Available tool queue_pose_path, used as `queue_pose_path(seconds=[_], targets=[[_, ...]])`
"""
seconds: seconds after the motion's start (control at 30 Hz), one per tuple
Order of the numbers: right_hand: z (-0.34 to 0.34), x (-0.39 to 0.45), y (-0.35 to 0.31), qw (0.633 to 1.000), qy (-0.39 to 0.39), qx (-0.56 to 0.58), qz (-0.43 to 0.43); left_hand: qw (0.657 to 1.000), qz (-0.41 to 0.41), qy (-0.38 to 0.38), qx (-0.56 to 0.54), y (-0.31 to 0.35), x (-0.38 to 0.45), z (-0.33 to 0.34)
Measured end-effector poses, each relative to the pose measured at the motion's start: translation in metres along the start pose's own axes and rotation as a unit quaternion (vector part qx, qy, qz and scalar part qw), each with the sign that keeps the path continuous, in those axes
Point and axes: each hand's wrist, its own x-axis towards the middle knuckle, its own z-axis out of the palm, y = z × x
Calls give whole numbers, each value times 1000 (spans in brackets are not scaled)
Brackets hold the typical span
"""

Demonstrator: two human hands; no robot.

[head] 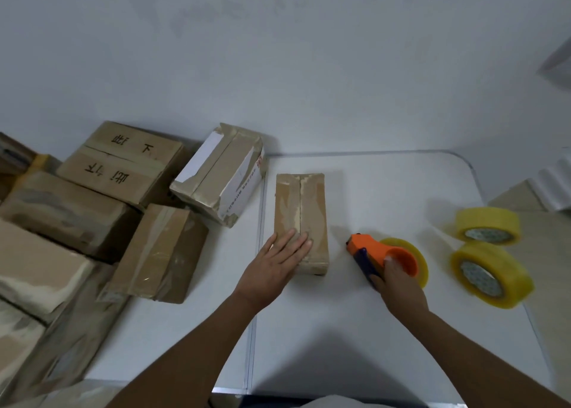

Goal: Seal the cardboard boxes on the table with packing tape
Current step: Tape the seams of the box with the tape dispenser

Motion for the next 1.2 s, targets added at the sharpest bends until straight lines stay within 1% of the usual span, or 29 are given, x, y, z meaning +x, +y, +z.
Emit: queue_pose_path(seconds=[0.1, 0.17, 0.23, 0.3, 0.33, 0.37, 0.43, 0.47, 0.5, 0.53, 0.57, 0.6, 0.63, 0.67, 0.73, 0.8, 0.93, 1.2], targets=[[-18, -9, 2, 998, 53, 42, -18, 1000, -8, -3, -10, 2, 4, 1], [-35, -12, 0, 990, 75, 116, -17, 1000, -9, -6, -17, 3, 6, 1], [-52, -16, -5, 975, 77, 207, 11, 998, -20, -17, -52, 2, 9, -1], [-68, -22, -12, 959, 93, 267, 34, 987, -52, -18, -149, 6, 13, -10], [-76, -26, -16, 952, 108, 285, 36, 974, -74, -21, -215, 9, 16, -18], [-84, -30, -21, 945, 125, 300, 38, 953, -104, -25, -285, 12, 20, -28], [-101, -39, -32, 938, 141, 315, 24, 899, -183, -21, -398, 17, 30, -49], [-108, -43, -39, 939, 143, 312, 9, 864, -233, -27, -444, 20, 36, -61], [-115, -47, -46, 942, 141, 306, -4, 816, -284, -42, -502, 23, 44, -74], [-120, -51, -53, 945, 140, 294, -17, 755, -324, -64, -567, 25, 51, -85], [-125, -53, -59, 949, 139, 281, -29, 693, -347, -90, -625, 28, 56, -93], [-128, -56, -65, 952, 138, 269, -42, 641, -357, -113, -670, 31, 60, -101], [-129, -58, -69, 955, 135, 259, -53, 603, -360, -131, -700, 33, 61, -107], [-131, -60, -74, 957, 133, 249, -63, 569, -364, -142, -724, 34, 62, -112], [-132, -64, -80, 960, 127, 238, -74, 524, -372, -149, -752, 37, 59, -118], [-132, -67, -83, 961, 124, 234, -79, 502, -376, -142, -765, 37, 55, -124], [-133, -69, -86, 962, 119, 228, -88, 498, -373, -114, -775, 34, 46, -131], [-131, -69, -89, 967, 104, 208, -106, 538, -375, -99, -748, 31, 39, -131]])
